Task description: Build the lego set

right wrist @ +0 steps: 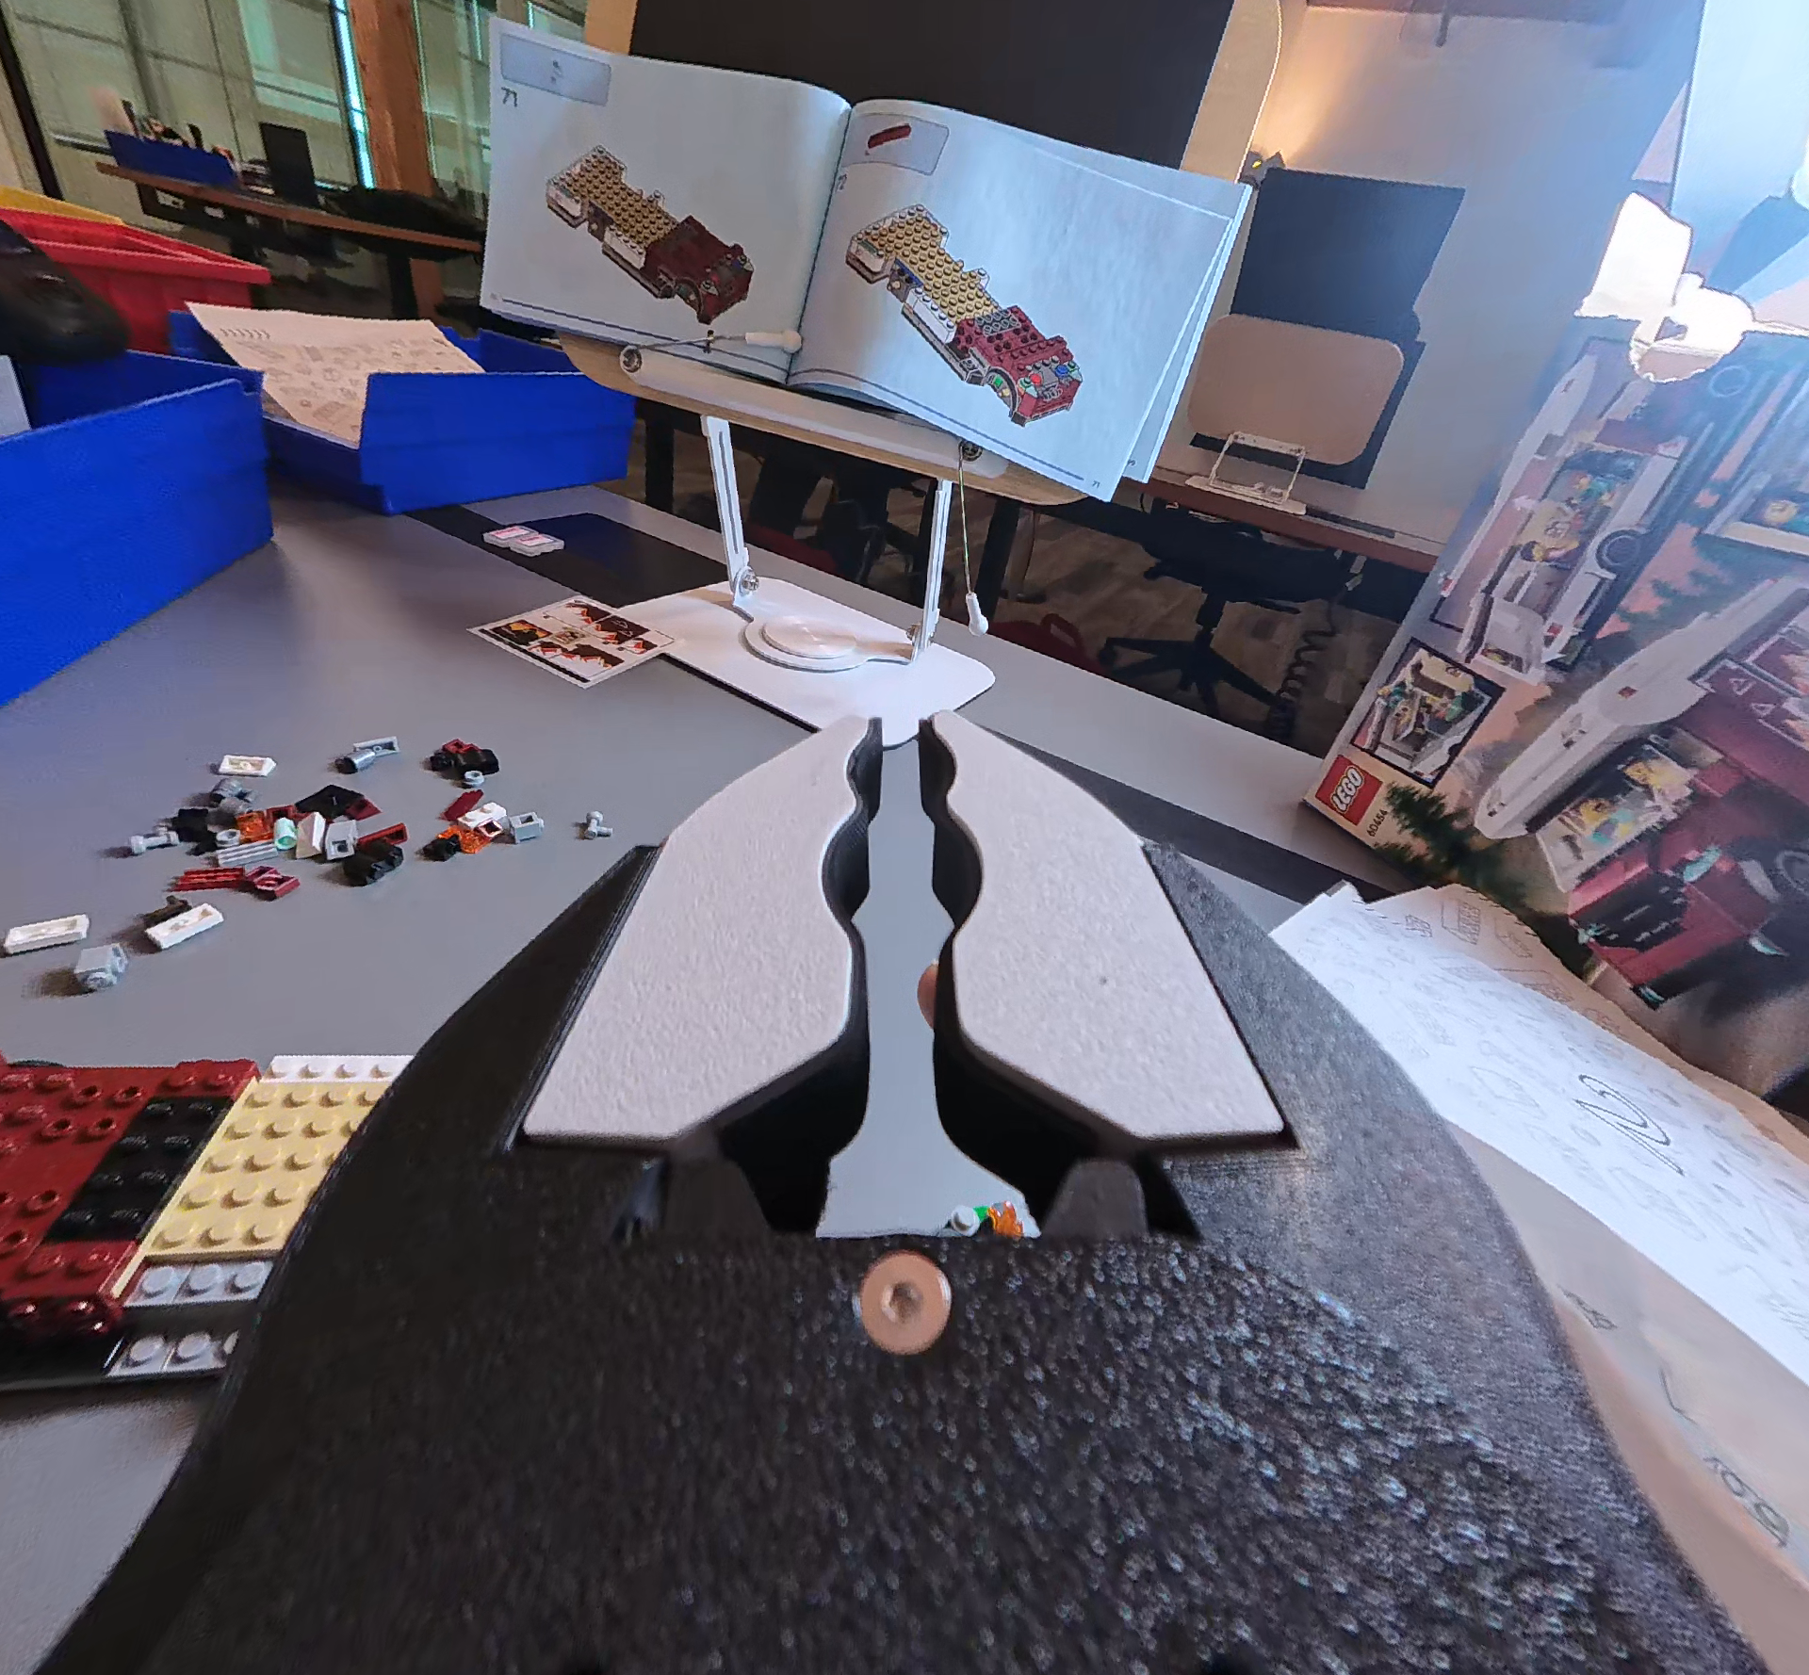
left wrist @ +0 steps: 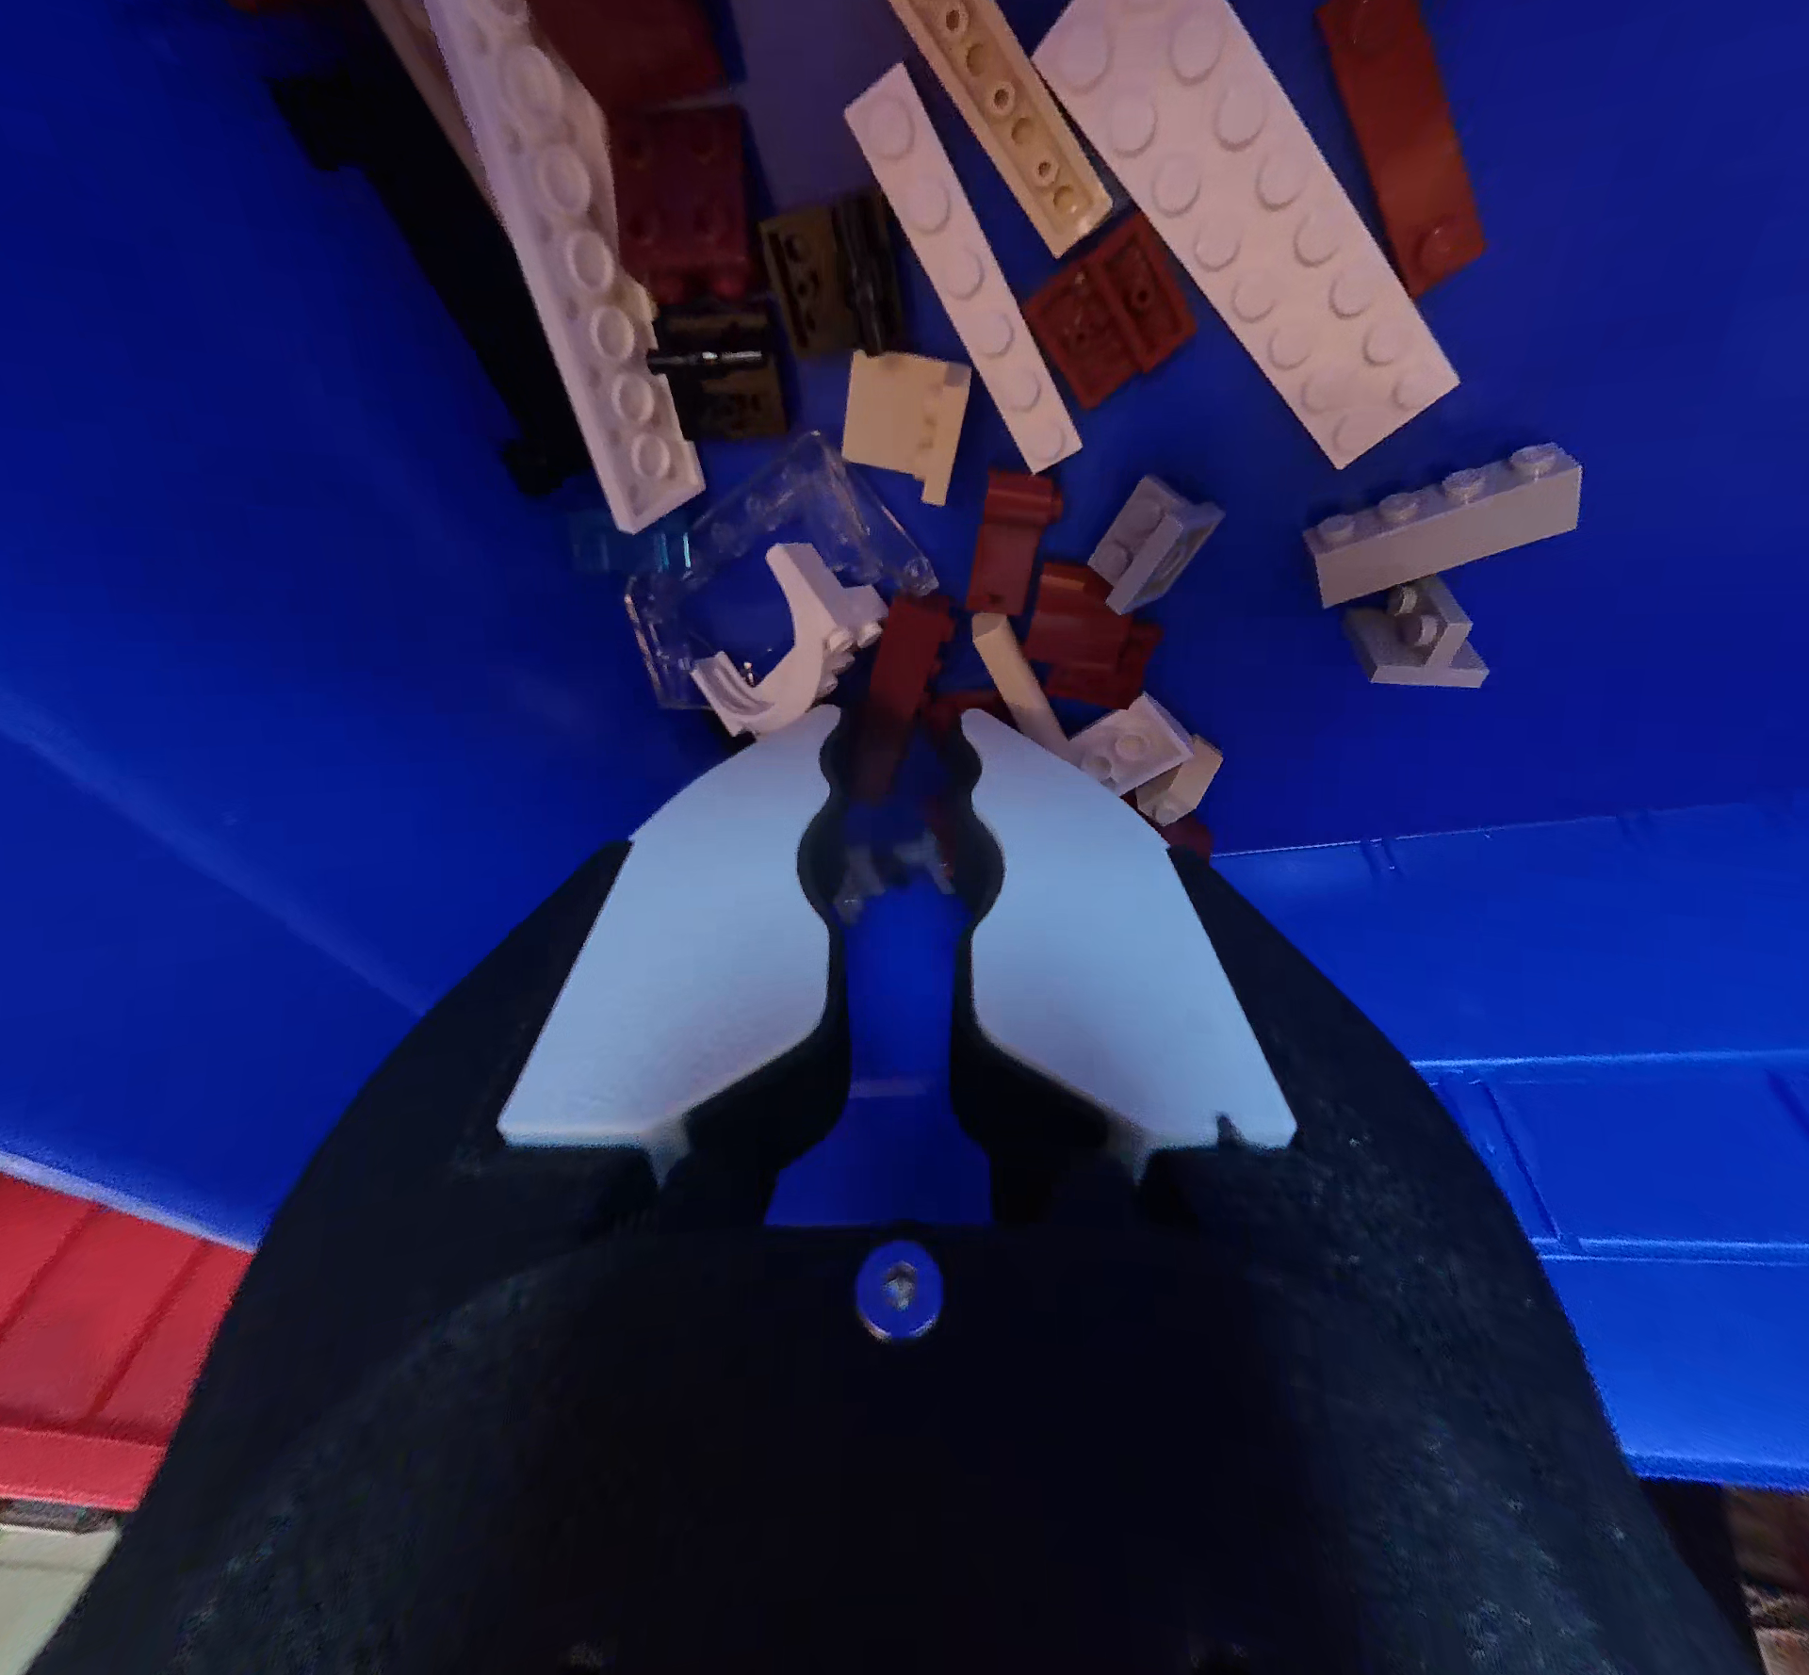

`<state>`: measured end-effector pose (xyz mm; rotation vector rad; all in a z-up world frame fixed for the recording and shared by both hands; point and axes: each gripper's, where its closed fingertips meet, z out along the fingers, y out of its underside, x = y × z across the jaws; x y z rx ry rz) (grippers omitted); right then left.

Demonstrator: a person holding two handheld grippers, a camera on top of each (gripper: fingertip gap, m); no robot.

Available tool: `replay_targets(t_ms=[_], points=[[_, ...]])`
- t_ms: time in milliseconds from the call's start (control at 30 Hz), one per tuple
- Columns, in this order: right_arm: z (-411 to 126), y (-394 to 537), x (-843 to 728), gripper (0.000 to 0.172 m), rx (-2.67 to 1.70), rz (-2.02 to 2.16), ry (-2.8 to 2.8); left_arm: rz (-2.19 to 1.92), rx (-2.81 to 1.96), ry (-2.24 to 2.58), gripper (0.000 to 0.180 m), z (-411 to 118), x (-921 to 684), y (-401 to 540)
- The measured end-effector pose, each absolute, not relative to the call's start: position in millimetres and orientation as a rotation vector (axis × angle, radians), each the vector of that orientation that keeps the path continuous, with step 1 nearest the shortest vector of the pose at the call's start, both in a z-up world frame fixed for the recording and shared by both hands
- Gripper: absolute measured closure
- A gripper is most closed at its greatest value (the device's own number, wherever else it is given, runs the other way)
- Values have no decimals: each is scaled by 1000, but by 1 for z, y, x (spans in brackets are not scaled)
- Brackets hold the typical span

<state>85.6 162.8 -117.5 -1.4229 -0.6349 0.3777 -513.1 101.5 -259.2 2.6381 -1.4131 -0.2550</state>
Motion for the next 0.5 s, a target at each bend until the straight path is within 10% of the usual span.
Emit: replay_targets(t_ms=[500], points=[[-117,159,83,163,-1415,356,-654,-217,2701,-1362,165,-258,-506,107]])
